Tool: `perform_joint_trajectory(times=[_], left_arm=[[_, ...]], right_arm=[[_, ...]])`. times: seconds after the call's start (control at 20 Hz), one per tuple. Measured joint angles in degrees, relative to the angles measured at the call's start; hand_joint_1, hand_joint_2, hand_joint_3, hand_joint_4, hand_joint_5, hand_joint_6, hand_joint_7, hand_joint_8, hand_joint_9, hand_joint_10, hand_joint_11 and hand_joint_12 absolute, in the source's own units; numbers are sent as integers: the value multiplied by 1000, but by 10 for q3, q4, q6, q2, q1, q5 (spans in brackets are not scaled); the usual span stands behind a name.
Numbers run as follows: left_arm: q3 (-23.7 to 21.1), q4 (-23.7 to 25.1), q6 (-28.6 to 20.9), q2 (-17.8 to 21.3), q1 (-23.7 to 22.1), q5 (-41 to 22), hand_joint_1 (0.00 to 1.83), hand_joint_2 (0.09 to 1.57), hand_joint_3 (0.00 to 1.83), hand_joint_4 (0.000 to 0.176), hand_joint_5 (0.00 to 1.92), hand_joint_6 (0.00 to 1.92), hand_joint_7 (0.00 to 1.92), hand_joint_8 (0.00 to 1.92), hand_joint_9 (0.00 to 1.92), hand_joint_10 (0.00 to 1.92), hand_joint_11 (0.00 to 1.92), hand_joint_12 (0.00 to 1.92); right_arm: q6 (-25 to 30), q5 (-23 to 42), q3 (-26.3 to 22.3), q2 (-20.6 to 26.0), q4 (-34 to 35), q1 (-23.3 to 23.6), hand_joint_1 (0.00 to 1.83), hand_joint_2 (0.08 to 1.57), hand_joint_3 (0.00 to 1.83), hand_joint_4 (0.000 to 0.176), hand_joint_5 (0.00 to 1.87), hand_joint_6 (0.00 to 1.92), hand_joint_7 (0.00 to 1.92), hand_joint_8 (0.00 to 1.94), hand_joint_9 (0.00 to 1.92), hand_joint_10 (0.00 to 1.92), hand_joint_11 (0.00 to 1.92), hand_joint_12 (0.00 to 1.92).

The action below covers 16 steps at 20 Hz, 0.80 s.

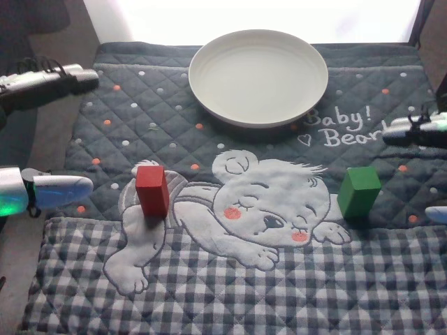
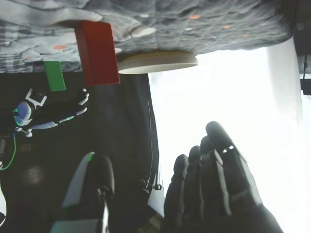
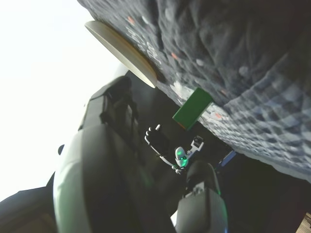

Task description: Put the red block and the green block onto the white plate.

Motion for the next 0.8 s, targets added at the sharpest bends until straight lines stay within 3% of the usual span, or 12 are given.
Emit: perform_joint_trajectory(times=[0.1,0.2,0.25,0.35,0.4,0.5,0.55,0.65,0.7,0.75,0.8], left_arm=[[5,1,0,-6,1,0,788,996,0,0,387,2,234,2,187,24,0,630],[11,1,0,-13,-2,11,736,992,0,0,388,2,234,1,187,19,0,629],[17,3,0,-20,-8,20,712,993,0,0,385,0,235,2,188,18,0,633],[24,12,-1,-27,-27,31,719,984,0,0,401,2,244,2,180,8,0,600],[28,20,-1,-31,-38,35,709,955,0,0,409,2,255,3,192,8,0,639],[37,39,-2,-44,-59,45,774,930,0,0,415,1,259,1,186,3,0,613],[39,50,-5,-51,-69,56,869,903,0,0,430,1,259,0,167,0,0,499],[46,64,-9,-58,-80,66,910,893,0,7,431,1,246,0,149,0,0,481],[49,70,-12,-63,-89,75,916,892,0,31,420,0,220,2,124,4,0,410],[51,78,-13,-67,-96,82,932,879,0,18,423,1,230,2,159,11,0,555],[51,83,-14,-67,-97,84,937,878,0,14,414,3,230,0,156,5,0,531]], right_arm=[[1,-3,4,-2,-2,0,967,1112,2,14,490,0,379,0,402,2,15,1093],[1,-1,14,-3,-3,0,997,1096,0,48,471,0,381,1,366,1,3,1035],[3,-1,20,-6,-1,0,1009,1091,0,35,470,0,372,1,341,2,0,967],[5,0,26,-12,-2,0,991,1066,0,43,436,0,364,0,307,0,0,827],[6,-1,26,-13,-8,0,999,1042,0,77,393,0,342,1,262,3,0,732],[14,5,26,-14,-19,0,990,998,0,124,297,2,254,3,179,3,0,498],[16,8,26,-14,-19,0,996,950,0,127,247,0,234,0,200,3,0,623],[17,10,27,-14,-19,0,995,943,0,120,224,1,226,1,212,3,0,718],[21,10,27,-14,-25,7,967,919,0,134,224,0,267,0,269,4,9,827],[23,11,28,-16,-35,22,957,911,0,157,213,1,241,0,232,0,1,788],[23,12,28,-16,-40,32,874,904,0,160,207,0,231,0,214,0,0,776]])
